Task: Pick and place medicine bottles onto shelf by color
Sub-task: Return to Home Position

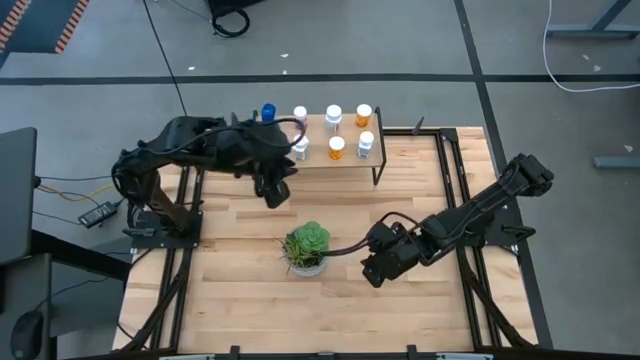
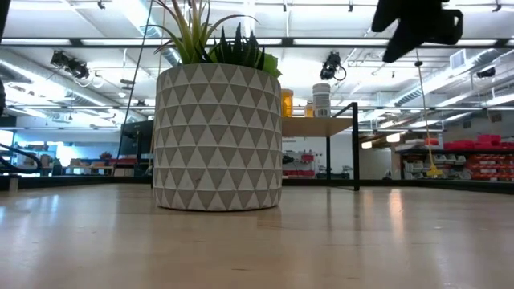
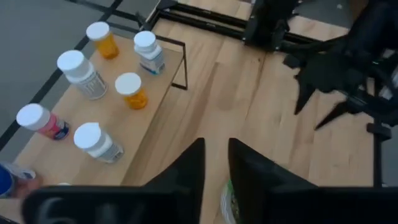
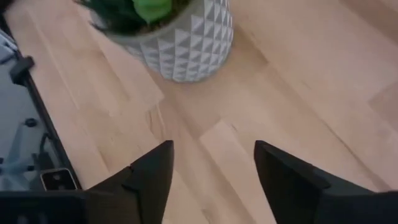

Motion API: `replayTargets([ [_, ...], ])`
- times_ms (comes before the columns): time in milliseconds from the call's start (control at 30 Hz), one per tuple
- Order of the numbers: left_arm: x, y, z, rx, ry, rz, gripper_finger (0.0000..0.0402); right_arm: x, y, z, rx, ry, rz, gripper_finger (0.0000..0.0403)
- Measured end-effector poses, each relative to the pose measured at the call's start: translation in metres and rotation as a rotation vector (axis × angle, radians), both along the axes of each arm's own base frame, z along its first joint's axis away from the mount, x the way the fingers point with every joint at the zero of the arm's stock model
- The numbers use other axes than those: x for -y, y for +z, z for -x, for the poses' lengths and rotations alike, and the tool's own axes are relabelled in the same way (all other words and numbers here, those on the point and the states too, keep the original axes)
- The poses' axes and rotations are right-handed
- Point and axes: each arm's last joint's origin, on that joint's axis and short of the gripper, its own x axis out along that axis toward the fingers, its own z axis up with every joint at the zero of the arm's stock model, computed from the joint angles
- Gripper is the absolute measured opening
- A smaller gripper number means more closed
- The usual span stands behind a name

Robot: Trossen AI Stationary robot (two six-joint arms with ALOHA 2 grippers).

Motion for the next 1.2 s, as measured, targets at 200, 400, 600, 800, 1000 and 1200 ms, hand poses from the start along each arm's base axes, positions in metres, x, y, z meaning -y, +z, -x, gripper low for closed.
replayTargets([
  [200, 0.006, 0.007, 0.017, 0.002, -0.016, 0.001, 0.0012, 0.013, 0.020, 0.007, 0.073, 0.028, 0.013, 0.0172],
  [400, 0.013, 0.005, 0.027, -0.050, 0.010, -0.027, 0.0013, 0.035, 0.051, 0.025, 0.191, 0.015, 0.055, 0.0101],
  [600, 0.022, -0.004, 0.028, -0.082, 0.001, -0.045, 0.0006, 0.051, 0.070, 0.039, 0.259, 0.022, 0.074, 0.0036],
  [800, 0.026, -0.043, 0.039, 0.010, 0.014, 0.011, 0.0004, 0.057, 0.076, 0.043, 0.286, 0.008, 0.085, 0.0008],
  [1000, 0.025, -0.085, 0.060, 0.336, -0.042, 0.188, 0.0011, 0.058, 0.073, 0.043, 0.320, -0.028, 0.138, 0.0006],
  [1200, 0.019, -0.124, 0.099, 0.473, 0.006, 0.302, 0.0005, 0.062, 0.066, 0.052, 0.477, -0.089, 0.097, 0.0005],
])
